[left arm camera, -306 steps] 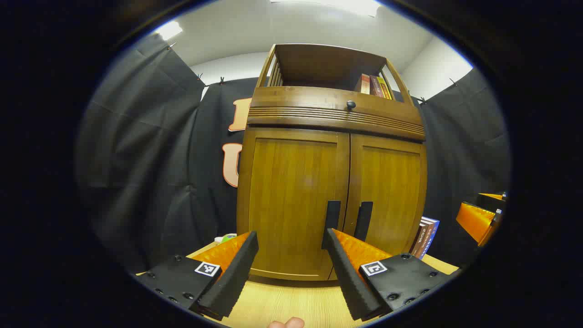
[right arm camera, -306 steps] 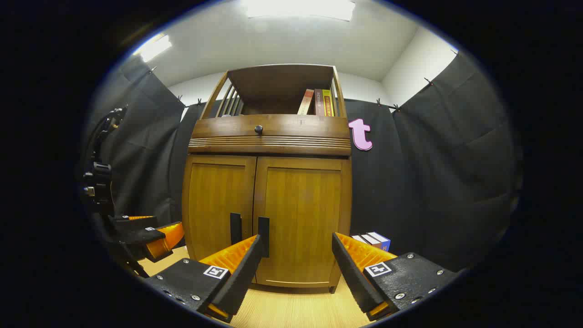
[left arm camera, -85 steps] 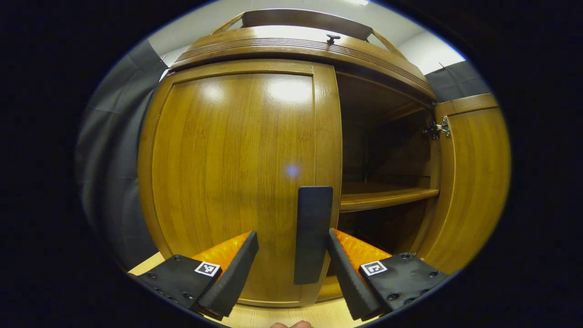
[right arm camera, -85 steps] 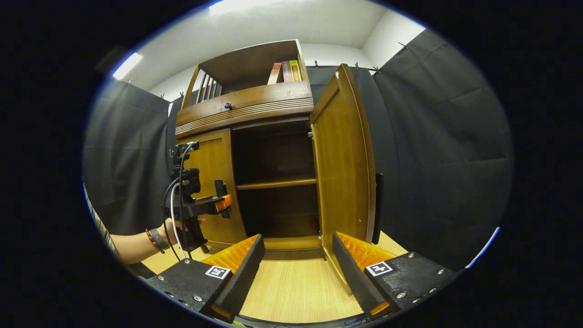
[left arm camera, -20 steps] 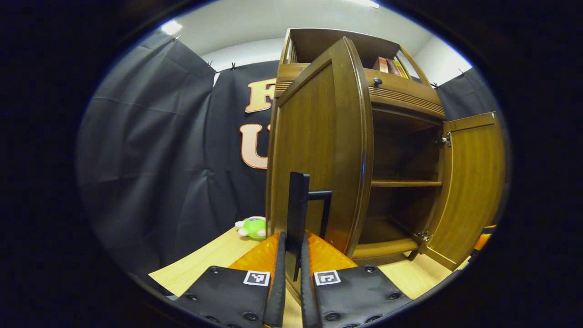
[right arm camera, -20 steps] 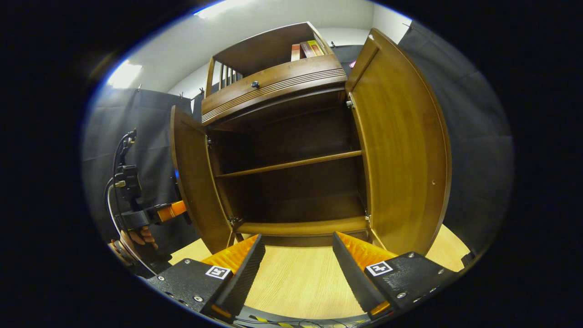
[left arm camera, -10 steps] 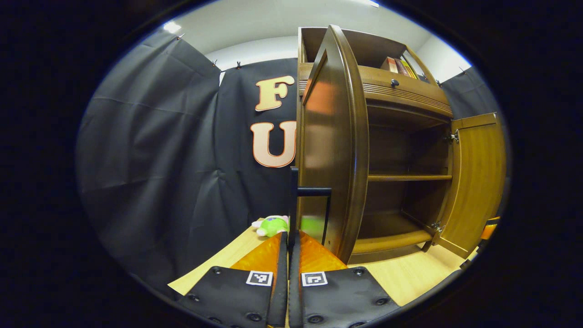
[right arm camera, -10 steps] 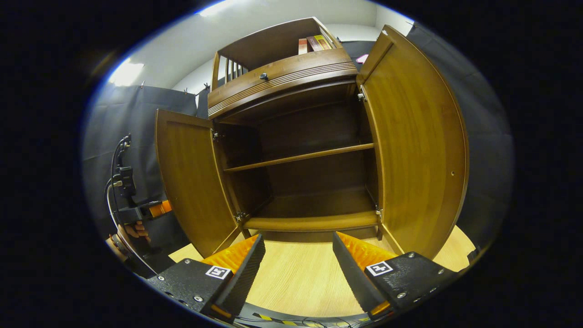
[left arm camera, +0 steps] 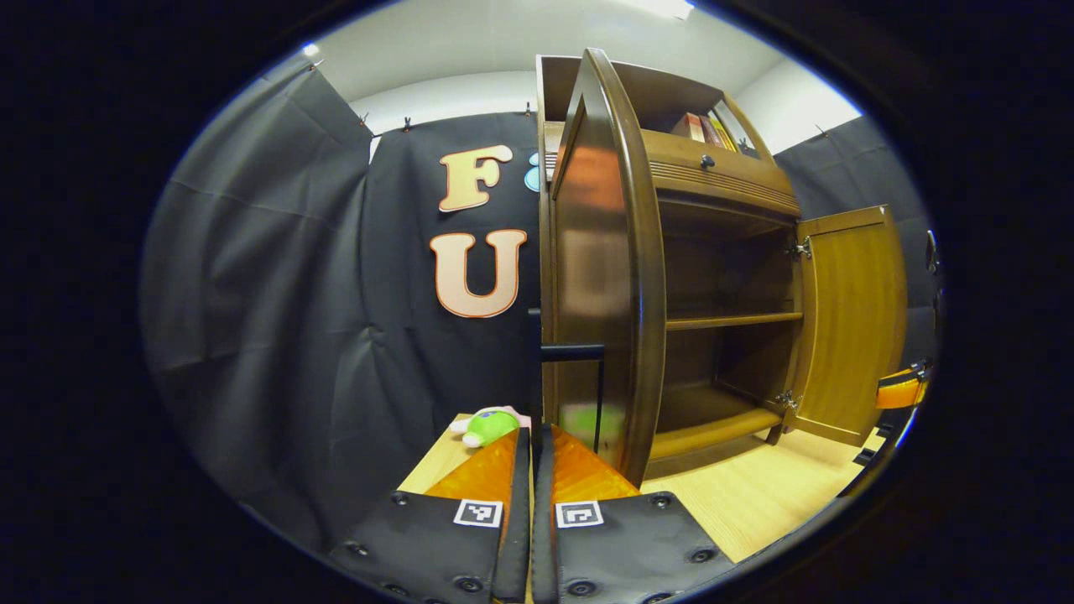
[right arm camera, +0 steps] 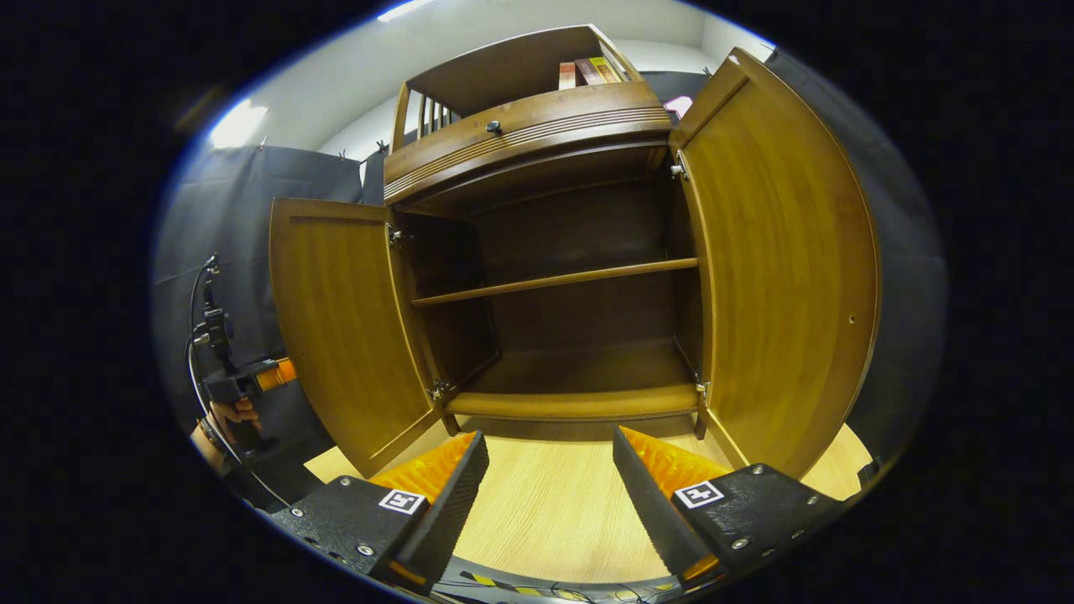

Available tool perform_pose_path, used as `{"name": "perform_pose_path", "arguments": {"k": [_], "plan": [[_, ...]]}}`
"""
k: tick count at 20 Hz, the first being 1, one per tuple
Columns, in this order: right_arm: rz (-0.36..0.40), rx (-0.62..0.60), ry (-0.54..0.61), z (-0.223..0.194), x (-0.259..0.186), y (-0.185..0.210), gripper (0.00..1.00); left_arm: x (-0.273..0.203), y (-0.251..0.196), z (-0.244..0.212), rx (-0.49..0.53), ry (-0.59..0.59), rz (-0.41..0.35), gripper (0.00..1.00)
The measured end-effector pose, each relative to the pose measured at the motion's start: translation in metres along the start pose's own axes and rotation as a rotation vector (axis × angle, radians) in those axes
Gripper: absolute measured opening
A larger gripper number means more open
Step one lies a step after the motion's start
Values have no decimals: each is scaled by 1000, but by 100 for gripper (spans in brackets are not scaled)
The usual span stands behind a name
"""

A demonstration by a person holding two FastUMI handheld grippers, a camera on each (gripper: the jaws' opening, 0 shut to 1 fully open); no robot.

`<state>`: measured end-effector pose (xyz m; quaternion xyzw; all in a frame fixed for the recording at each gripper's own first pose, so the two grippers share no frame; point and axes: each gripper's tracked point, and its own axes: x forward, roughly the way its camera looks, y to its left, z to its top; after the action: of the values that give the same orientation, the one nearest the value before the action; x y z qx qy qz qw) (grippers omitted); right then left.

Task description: Open the right door of the double-door shoe cabinet with the right hand, and open the left door with the left hand.

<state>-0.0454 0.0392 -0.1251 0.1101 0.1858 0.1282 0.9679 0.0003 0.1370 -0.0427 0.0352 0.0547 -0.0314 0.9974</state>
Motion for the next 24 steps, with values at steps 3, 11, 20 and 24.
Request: {"name": "perform_pose_path", "arguments": {"k": [3,11,20,24], "plan": [[11,6,9,0,2,6,93,2,16,-1,-6,7,-62,9],[40,-1,23,-4,8,22,93,1,33,-6,2,48,-135,10],[34,28,7,-6,10,8,93,-60,8,-1,-45,82,-81,16],[53,41,-13,1,8,6,93,-59,-53,26,-52,4,-152,16]]}}
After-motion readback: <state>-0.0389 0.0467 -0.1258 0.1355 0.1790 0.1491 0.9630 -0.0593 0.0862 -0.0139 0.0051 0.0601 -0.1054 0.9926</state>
